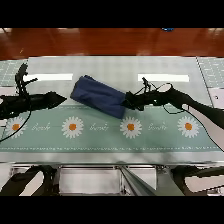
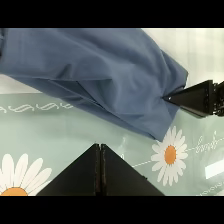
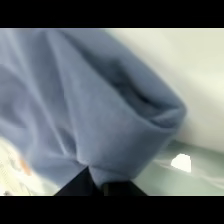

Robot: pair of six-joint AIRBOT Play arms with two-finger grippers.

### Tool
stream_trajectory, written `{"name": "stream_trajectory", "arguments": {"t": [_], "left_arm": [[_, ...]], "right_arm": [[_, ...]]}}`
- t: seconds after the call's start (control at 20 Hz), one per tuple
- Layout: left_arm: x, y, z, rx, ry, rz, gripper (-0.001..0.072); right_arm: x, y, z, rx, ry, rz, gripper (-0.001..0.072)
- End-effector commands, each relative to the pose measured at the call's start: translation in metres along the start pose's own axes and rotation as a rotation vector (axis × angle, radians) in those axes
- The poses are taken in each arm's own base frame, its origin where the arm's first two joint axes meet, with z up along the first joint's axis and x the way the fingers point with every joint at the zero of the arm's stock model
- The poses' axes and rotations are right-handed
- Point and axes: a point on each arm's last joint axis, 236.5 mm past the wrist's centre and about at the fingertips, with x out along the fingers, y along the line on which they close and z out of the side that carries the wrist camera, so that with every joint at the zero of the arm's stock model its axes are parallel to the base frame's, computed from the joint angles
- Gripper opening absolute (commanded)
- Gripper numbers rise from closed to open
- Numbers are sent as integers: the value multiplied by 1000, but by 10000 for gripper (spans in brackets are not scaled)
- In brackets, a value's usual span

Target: Fold the shirts.

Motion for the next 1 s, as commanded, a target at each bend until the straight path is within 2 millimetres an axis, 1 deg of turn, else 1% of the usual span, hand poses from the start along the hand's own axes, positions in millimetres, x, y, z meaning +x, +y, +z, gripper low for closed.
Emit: {"name": "stream_trajectory", "arguments": {"t": [0.0,0.15,0.25,0.35,0.45,0.55,0.6,0.75,0.8,0.95], "left_arm": [[0,0,0,1,-1,1,18],[0,0,0,1,-1,1,19],[0,0,0,1,-1,1,19],[1,1,0,0,0,2,19],[2,2,-1,-4,5,2,19],[3,3,-2,-8,9,3,18],[3,3,-3,-9,13,2,18],[4,2,-5,-13,22,-4,18],[4,1,-5,-14,20,-7,18],[4,1,-5,-13,21,-8,19]], "right_arm": [[-11,46,15,-148,6,41,28],[-45,94,46,-291,-47,-2,28],[-74,121,66,-375,-101,-56,28],[-110,141,82,-428,-152,-101,28],[-151,150,96,-448,-191,-125,28],[-198,149,109,-435,-243,-141,28],[-225,146,115,-425,-279,-147,28],[-302,132,127,-356,-391,-142,28],[-329,125,129,-330,-433,-136,28],[-395,100,123,-248,-528,-147,27]]}}
